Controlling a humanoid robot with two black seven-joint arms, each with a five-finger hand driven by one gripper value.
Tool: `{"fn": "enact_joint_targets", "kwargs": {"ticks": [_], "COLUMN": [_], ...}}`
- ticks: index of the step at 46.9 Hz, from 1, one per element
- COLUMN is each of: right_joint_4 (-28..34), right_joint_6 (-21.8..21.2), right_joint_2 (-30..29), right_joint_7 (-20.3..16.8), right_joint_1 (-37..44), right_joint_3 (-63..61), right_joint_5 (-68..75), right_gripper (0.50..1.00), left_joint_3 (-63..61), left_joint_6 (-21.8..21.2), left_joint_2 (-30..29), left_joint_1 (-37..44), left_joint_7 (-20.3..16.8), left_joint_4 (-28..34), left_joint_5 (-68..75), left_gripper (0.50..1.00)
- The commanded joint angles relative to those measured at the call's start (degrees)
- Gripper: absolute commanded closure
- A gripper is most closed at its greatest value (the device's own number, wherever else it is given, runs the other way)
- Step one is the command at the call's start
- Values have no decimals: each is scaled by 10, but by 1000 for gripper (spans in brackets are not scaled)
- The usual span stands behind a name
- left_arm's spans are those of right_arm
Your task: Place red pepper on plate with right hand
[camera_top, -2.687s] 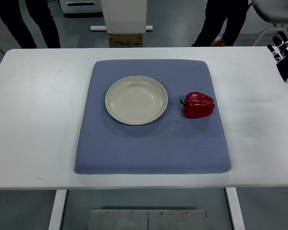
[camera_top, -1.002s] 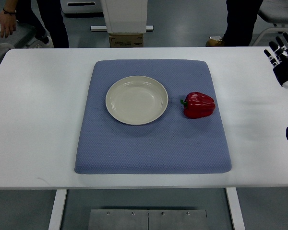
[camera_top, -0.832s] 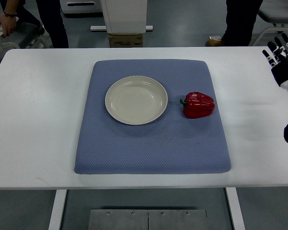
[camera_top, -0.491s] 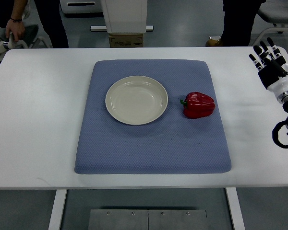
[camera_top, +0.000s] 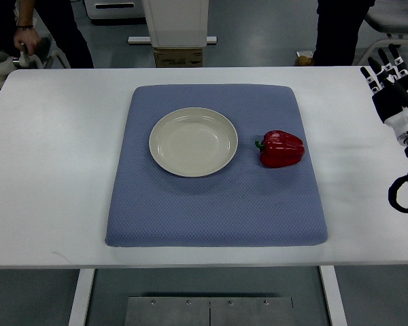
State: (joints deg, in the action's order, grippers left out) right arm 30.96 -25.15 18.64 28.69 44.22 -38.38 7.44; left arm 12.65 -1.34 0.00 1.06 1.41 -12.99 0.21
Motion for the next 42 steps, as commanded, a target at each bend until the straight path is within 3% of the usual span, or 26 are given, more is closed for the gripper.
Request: {"fn": "enact_joint_targets", "kwargs": {"ticks": [1, 11, 21, 28, 42], "right_joint_4": [6, 40, 198, 273, 380], "right_joint_6": [1, 0, 12, 30, 127], "right_joint_2": [1, 34, 144, 200, 242], "right_joint_7": [0, -2, -2, -3, -7], "right_joint_1": [2, 27, 45, 88, 282], "right_joint_3": [4, 58, 118, 182, 451], "right_joint_5": [-3, -61, -138, -201, -328], "right_gripper": [500, 509, 521, 534, 576], "left_joint_3": [0, 0, 0, 0, 0], "left_joint_6": [0, 0, 0, 0, 0], "left_joint_2": [0, 0, 0, 0, 0], "left_joint_1": [0, 0, 0, 0, 0], "left_joint_7": [0, 0, 0, 0, 0], "left_joint_4": [0, 0, 0, 0, 0], "left_joint_5": [0, 0, 0, 1, 1], "left_gripper": [500, 500, 500, 500, 500]}}
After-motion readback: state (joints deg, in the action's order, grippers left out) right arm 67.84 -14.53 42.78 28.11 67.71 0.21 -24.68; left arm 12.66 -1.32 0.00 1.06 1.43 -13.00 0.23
